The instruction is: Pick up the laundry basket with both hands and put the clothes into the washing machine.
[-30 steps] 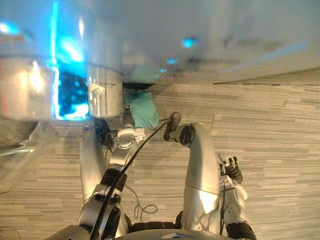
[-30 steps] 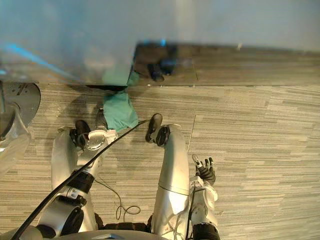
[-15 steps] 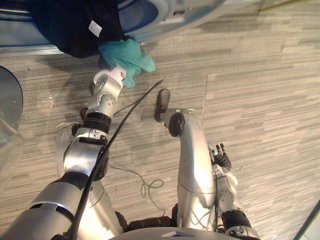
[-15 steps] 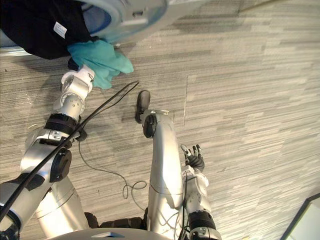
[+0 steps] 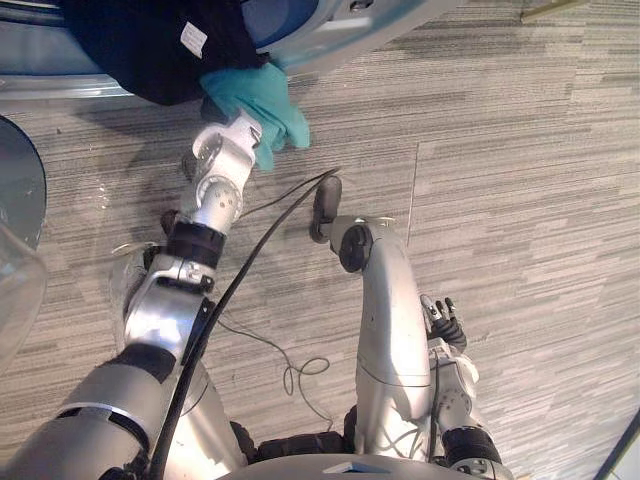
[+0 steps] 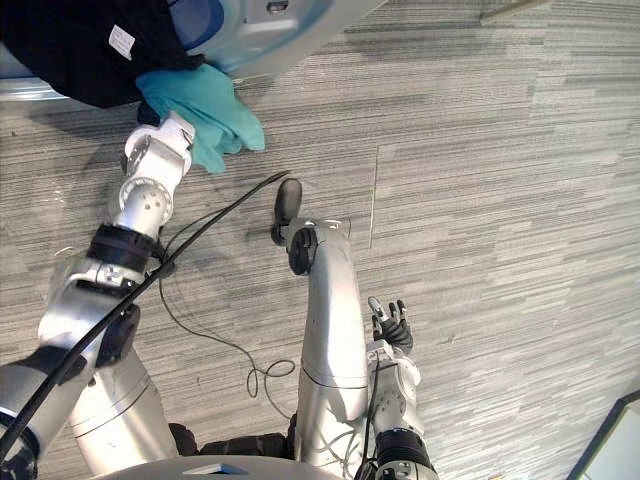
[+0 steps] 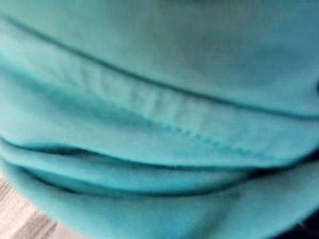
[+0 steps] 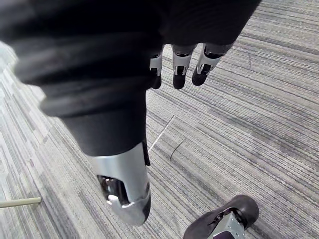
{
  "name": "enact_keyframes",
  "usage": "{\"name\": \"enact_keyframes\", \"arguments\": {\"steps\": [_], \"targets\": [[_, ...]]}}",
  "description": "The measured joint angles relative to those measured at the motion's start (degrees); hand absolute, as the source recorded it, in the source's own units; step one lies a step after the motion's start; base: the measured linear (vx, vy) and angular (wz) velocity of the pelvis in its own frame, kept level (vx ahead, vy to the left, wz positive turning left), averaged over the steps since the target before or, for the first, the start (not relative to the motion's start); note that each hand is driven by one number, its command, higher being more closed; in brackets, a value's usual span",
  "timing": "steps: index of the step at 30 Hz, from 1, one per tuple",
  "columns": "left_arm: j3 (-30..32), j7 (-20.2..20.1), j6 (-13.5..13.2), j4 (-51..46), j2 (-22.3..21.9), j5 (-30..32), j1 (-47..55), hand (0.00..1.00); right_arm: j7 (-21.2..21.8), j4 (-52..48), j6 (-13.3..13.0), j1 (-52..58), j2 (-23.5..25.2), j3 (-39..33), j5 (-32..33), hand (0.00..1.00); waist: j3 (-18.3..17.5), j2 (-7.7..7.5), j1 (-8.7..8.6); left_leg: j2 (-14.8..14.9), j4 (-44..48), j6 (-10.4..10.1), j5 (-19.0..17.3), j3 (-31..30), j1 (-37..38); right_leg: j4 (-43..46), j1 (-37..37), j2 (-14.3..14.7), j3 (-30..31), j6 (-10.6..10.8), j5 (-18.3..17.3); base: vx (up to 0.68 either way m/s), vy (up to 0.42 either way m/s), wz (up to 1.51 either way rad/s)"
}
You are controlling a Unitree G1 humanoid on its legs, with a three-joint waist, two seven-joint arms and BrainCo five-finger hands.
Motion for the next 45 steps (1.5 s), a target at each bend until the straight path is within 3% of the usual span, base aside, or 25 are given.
{"name": "enact_keyframes", "arguments": {"steps": [4, 8, 9, 11, 13, 16, 21, 26, 33, 38, 41, 45], "targets": [[0.8, 5.9, -1.2, -6.9, -2.9, 5.4, 2.3, 1.00, 0.3, -1.6, -0.6, 0.1, -0.1, 0.9, 0.0, 0.00, 0.0, 0.01, -0.39, -0.7, -0.9, -0.1, 0.8, -0.5, 0.0, 0.0, 0.1, -0.1, -0.3, -0.1, 0.0, -0.02, -0.015, 0.07], [1.6, 11.2, -2.1, -17.3, -2.9, 12.6, 6.2, 1.00, 0.4, -2.0, -1.5, 0.1, 0.1, 0.9, 0.0, 0.00, 0.0, 0.01, -0.41, -0.7, -1.6, -1.0, 1.4, -1.2, 0.1, -0.1, 0.0, 0.4, -0.8, -0.7, 0.0, -0.01, -0.020, -0.02], [2.3, 11.4, -3.2, -20.0, -2.9, 14.2, 6.4, 1.00, 0.4, -2.0, -1.5, 0.2, 0.1, 0.9, 0.0, 0.00, 0.0, 0.01, -0.31, -0.8, -1.7, -1.1, 1.6, -1.2, 0.2, -0.1, 0.0, 0.4, -0.9, -0.8, 0.0, 0.00, 0.000, 0.00], [6.1, 11.9, -10.7, -34.3, -0.3, 22.8, 3.3, 1.00, 0.3, -1.8, -2.2, 0.2, 0.1, 0.8, 0.0, 0.00, -0.1, 0.10, -0.08, -0.8, -2.1, -1.4, 1.8, -2.1, 0.2, -0.1, 0.3, 0.4, -1.7, -1.4, 0.0, 0.00, 0.000, 0.00], [8.8, 11.9, -14.9, -41.2, 2.7, 27.3, -2.1, 1.00, 0.3, -1.7, -2.4, 0.2, 0.0, 0.7, 0.0, 0.00, -0.2, 0.30, 0.29, -1.0, -2.4, -1.9, 1.8, -2.7, 0.3, -0.1, 0.8, 0.3, -2.2, -1.7, -0.2, -0.01, -0.021, 0.10], [10.3, 13.6, -14.0, -41.1, 7.3, 30.1, -3.2, 1.00, 0.3, -1.1, -2.7, 0.1, 0.0, 0.5, 0.0, 0.00, -0.5, 0.82, 0.34, -1.6, -4.6, -1.7, 3.1, -2.8, 1.2, -1.7, 1.9, 0.1, -3.2, -1.9, -0.2, 0.00, -0.018, 0.09], [10.3, 14.4, -13.5, -40.9, 14.3, 28.2, -3.0, 1.00, 0.5, 0.0, -2.7, 0.1, 0.1, 0.2, 0.0, 0.00, -0.5, 0.86, 0.34, -1.6, -5.1, -2.2, 3.4, -3.1, 1.7, -1.7, 2.0, 0.3, -3.6, -2.4, -0.1, 0.04, 0.002, -0.06], [10.3, 12.1, -13.5, -36.6, 19.2, 25.3, -3.6, 1.00, 0.7, 0.5, -2.5, 0.2, 0.1, -0.1, 1.2, 0.00, -0.5, 0.94, 0.70, -1.6, -4.8, -2.5, 3.2, -3.4, 2.5, -0.6, 2.0, 0.5, -3.5, -3.0, -0.7, 0.02, -0.004, 0.00], [8.8, -0.5, -13.6, -10.9, 22.0, 13.3, -18.5, 1.00, 0.6, 1.4, -2.1, 0.2, -0.8, 0.1, 1.7, 0.00, -1.0, 1.70, 2.54, -1.7, -5.8, -3.2, 3.4, -4.3, 3.6, -1.3, 3.8, 0.5, -4.3, -3.1, -0.9, -0.02, -0.009, 0.05], [6.3, -6.0, -9.2, 6.2, 21.1, 10.8, -22.5, 1.00, 0.3, 3.3, -1.9, 0.1, -2.4, 2.7, 1.8, 0.00, -2.8, 2.27, 2.85, -1.3, -7.1, -3.4, 4.1, -3.9, 3.2, -3.9, 3.8, 1.3, -4.5, -3.0, 0.3, 0.02, 0.006, -0.11], [3.0, -8.0, -6.9, 12.7, 19.9, 9.2, -24.7, 1.00, 0.1, 3.3, -1.9, 0.0, -2.3, 2.7, 2.4, 0.00, -2.8, 2.27, 2.51, -1.2, -7.0, -3.2, 4.0, -3.9, 2.6, -4.6, 3.6, 1.5, -4.8, -3.2, 0.8, 0.03, 0.023, -0.09], [-0.3, -9.2, -5.8, 16.5, 19.1, 5.8, -26.6, 1.00, -1.0, 3.5, -2.0, 0.0, -2.3, 2.6, 3.4, 0.00, -2.8, 2.25, 2.25, -0.9, -7.0, -2.8, 3.6, -3.1, 2.5, -5.1, 3.3, 1.6, -4.3, -2.8, 1.1, 0.02, 0.027, -0.06]]}}
